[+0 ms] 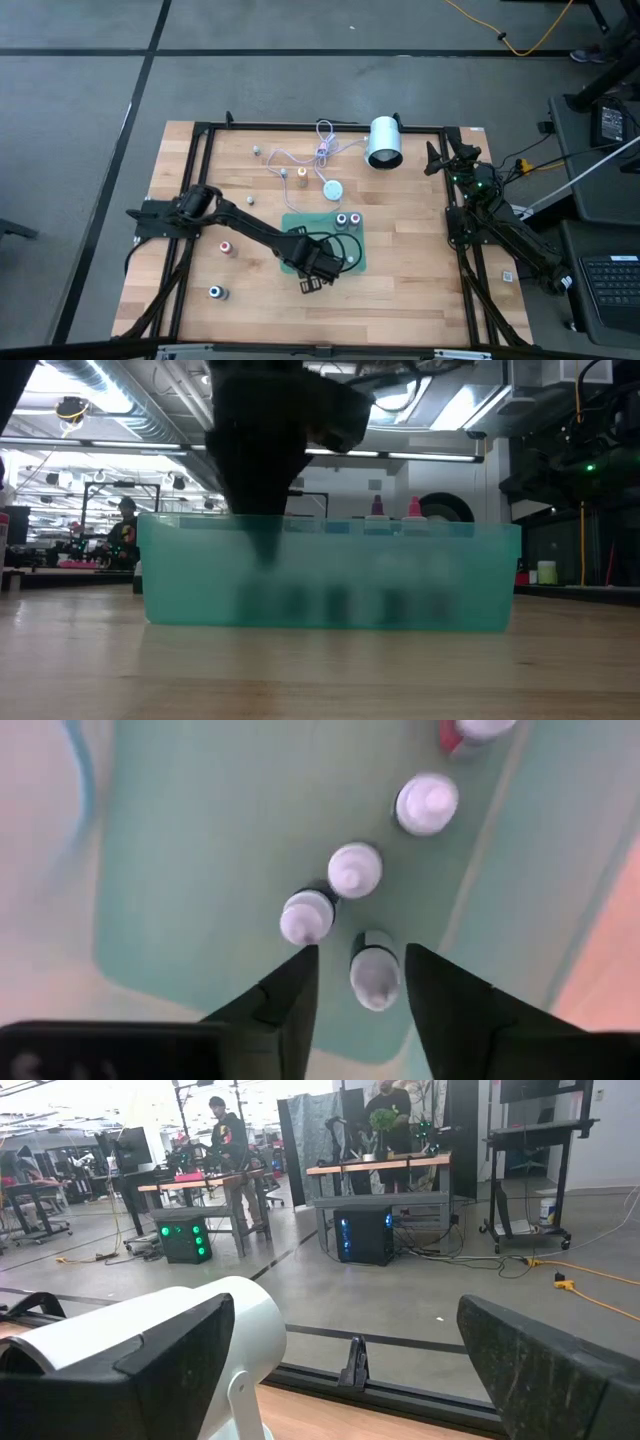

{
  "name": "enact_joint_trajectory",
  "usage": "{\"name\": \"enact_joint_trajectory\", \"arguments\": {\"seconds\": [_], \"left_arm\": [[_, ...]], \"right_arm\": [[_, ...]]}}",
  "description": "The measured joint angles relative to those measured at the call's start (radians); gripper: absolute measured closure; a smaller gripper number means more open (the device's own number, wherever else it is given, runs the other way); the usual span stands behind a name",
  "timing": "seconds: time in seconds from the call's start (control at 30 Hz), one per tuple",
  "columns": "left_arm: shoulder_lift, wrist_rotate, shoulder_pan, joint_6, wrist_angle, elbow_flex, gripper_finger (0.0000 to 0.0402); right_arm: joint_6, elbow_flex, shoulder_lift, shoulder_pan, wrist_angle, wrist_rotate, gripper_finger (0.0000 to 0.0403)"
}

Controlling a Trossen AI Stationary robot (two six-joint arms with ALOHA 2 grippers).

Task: Pick & Place food coloring
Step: Put the small black food coloring bottle into the bin

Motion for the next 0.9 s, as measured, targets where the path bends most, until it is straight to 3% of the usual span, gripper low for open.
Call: {"name": "enact_joint_trajectory", "arguments": {"seconds": [0.53,0.67,0.9], "left_arm": [[-0.121,-0.051,0.096,0.017,-0.047,0.055,0.0087],[-0.193,-0.078,0.145,-0.001,-0.058,0.029,0.0069],[-0.338,-0.107,0.245,-0.001,-0.054,-0.061,0.0069]], "right_arm": [[0.0,0.0,0.0,0.001,0.0,0.0,0.0019],[0.0,0.0,0.0,0.001,0.0,0.0,0.0019],[0.0,0.0,0.0,0.001,0.0,0.0,0.0019]]}}
